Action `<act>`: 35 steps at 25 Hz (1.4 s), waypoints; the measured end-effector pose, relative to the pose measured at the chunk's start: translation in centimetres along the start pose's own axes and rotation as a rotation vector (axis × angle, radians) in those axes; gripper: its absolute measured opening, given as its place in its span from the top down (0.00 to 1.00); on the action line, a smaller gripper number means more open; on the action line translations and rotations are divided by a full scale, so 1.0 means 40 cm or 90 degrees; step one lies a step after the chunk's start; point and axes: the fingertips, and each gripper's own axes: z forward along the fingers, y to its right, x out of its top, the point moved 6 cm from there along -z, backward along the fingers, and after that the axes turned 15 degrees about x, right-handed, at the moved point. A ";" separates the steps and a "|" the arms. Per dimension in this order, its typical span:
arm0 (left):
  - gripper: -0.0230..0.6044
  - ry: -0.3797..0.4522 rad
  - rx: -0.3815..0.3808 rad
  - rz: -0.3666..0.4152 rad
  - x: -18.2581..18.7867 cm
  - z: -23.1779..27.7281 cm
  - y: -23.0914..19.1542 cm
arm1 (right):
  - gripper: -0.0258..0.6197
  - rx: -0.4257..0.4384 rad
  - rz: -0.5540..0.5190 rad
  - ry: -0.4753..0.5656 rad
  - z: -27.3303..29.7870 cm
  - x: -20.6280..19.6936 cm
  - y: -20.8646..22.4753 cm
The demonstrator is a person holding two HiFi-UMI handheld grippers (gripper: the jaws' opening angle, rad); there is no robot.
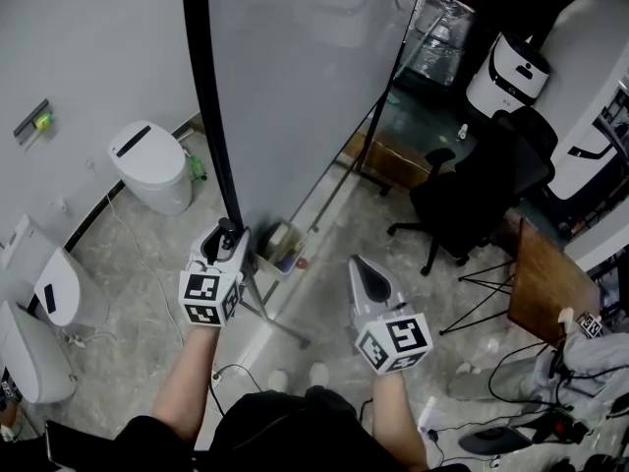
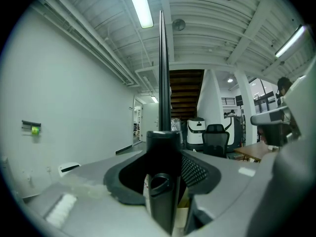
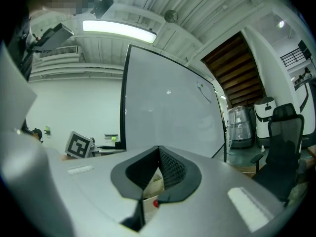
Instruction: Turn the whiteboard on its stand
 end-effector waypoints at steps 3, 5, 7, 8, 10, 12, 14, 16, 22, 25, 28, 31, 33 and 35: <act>0.65 -0.003 -0.001 0.000 -0.006 -0.012 0.021 | 0.95 0.003 -0.002 0.000 -0.017 -0.004 -0.001; 0.65 -0.004 -0.002 -0.001 -0.008 -0.013 0.020 | 0.95 0.005 -0.007 0.001 -0.013 -0.001 -0.005; 0.65 -0.001 -0.003 0.001 -0.009 -0.012 0.018 | 0.95 0.003 -0.012 0.002 -0.010 0.004 -0.006; 0.65 0.001 -0.004 0.002 -0.009 -0.012 0.018 | 0.95 0.001 -0.013 0.003 -0.011 0.006 -0.004; 0.65 0.007 -0.003 0.003 -0.010 -0.011 0.020 | 0.95 -0.004 -0.013 0.007 -0.014 0.008 0.000; 0.64 0.012 -0.003 0.004 -0.010 -0.010 0.020 | 0.95 -0.008 -0.012 0.008 -0.017 0.006 0.003; 0.64 0.015 -0.005 0.005 -0.012 -0.011 0.022 | 0.95 -0.012 -0.010 0.007 -0.022 0.001 0.003; 0.64 0.018 -0.008 0.007 -0.014 -0.010 0.021 | 0.95 -0.016 -0.009 0.007 -0.022 -0.003 -0.001; 0.64 0.028 -0.018 0.011 -0.014 -0.011 0.015 | 0.95 -0.026 -0.008 0.009 -0.025 -0.009 -0.017; 0.64 0.035 -0.025 0.011 -0.014 -0.012 0.014 | 0.95 -0.033 -0.007 0.009 -0.032 -0.014 -0.025; 0.63 0.037 -0.027 0.012 -0.020 -0.014 0.015 | 0.95 -0.037 -0.006 0.008 -0.037 -0.026 -0.035; 0.63 0.037 -0.035 0.017 -0.021 -0.012 0.014 | 0.95 -0.041 -0.006 0.008 -0.035 -0.030 -0.045; 0.62 0.039 -0.045 0.021 -0.019 -0.012 0.017 | 0.95 -0.043 -0.007 0.009 -0.036 -0.030 -0.048; 0.59 0.040 -0.053 0.024 -0.019 -0.014 0.022 | 0.95 -0.043 -0.008 0.011 -0.041 -0.031 -0.050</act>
